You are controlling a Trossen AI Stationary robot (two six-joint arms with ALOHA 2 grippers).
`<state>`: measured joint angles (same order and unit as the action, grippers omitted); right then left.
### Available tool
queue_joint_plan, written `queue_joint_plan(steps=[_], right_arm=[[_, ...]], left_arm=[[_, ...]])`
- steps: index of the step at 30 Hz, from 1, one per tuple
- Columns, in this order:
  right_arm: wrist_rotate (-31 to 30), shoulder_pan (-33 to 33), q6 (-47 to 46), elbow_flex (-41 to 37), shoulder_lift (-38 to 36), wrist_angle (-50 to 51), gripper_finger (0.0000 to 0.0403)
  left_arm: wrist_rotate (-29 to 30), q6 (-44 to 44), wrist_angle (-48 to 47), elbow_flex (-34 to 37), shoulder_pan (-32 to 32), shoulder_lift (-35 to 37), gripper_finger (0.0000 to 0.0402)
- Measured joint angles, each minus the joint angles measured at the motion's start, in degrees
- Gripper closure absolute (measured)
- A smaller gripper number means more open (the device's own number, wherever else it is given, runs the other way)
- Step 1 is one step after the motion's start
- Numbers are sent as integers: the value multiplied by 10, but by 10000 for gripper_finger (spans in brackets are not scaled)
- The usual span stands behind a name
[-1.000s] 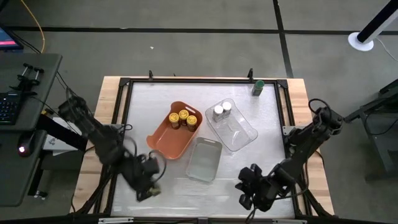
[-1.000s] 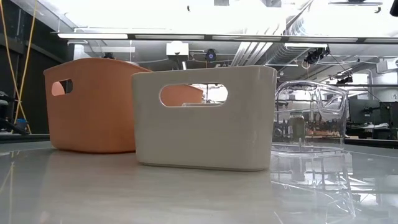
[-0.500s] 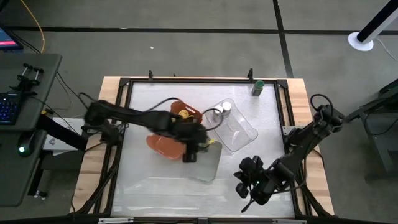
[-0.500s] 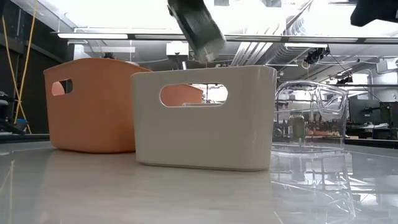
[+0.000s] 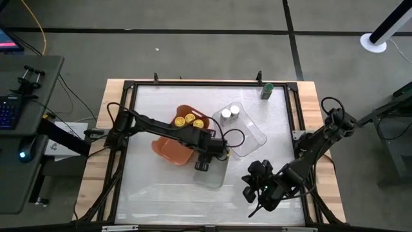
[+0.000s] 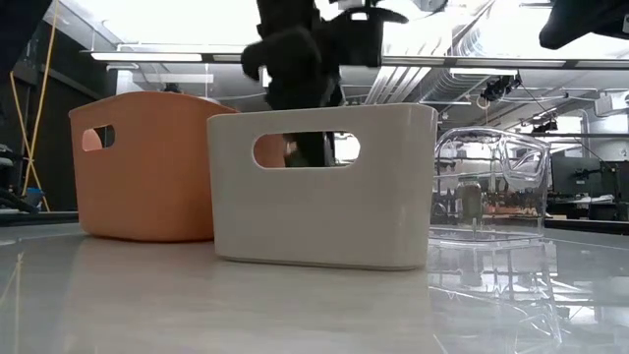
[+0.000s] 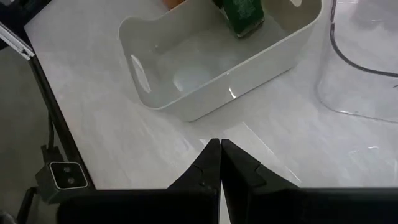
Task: Sort spices by type
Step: Put the bottom green seasoning bottle into the gray bin, then put the green seasoning bottle into the gray bin
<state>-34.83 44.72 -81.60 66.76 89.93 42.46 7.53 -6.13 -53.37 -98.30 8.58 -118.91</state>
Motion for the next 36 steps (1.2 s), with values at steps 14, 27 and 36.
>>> queue_joint_plan(steps=[14, 27, 36], right_arm=[[13, -13, 5, 0, 0, -1, 403], [14, -13, 6, 0, 0, -1, 403], [3, -15, 6, 0, 0, -4, 403]], left_arm=[[6, -12, -4, 0, 1, -6, 148], [6, -10, -55, -54, 4, 0, 61], [5, 39, -85, -62, -6, 101, 61]])
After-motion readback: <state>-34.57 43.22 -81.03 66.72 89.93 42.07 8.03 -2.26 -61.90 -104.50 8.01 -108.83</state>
